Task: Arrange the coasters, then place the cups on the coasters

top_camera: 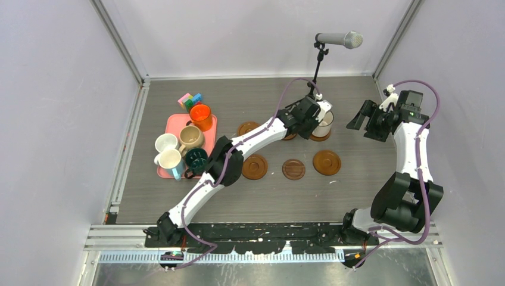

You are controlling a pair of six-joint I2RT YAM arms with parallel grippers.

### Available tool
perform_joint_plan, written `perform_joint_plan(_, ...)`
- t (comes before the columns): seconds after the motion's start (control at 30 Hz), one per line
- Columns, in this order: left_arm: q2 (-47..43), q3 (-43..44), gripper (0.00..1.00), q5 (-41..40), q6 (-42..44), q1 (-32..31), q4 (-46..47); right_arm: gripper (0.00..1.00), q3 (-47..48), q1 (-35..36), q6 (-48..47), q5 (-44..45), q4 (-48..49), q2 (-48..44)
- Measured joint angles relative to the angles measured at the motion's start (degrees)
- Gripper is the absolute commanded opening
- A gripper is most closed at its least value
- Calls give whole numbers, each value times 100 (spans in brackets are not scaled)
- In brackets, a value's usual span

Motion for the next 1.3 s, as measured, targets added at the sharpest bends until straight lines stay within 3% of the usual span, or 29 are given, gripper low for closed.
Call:
perform_joint_plan(0.2,4,2,37,-2,-46,-4,103,83,0,0,0,-4,0,0)
perform_joint_plan(0.37,4,52,51,7,-125,-11,306,83,0,0,0,-4,0,0)
perform_joint_plan(0.57,-46,37,78,11,-153,-20,310,83,0,0,0,-4,0,0)
perform_joint_plan(0.8,-837,-575,96,94,-269,-20,127,83,-20,0,-2,-31,2,0)
perform_joint_plan(1.1,-3224,-2269,100,315,7,120,-468,83,-42,0,-42,-254,0,-7)
perform_joint_plan(1.3,-4758,-3263,100,955,599,1016,-1145,83,-72,155,-101,-278,-31,-15)
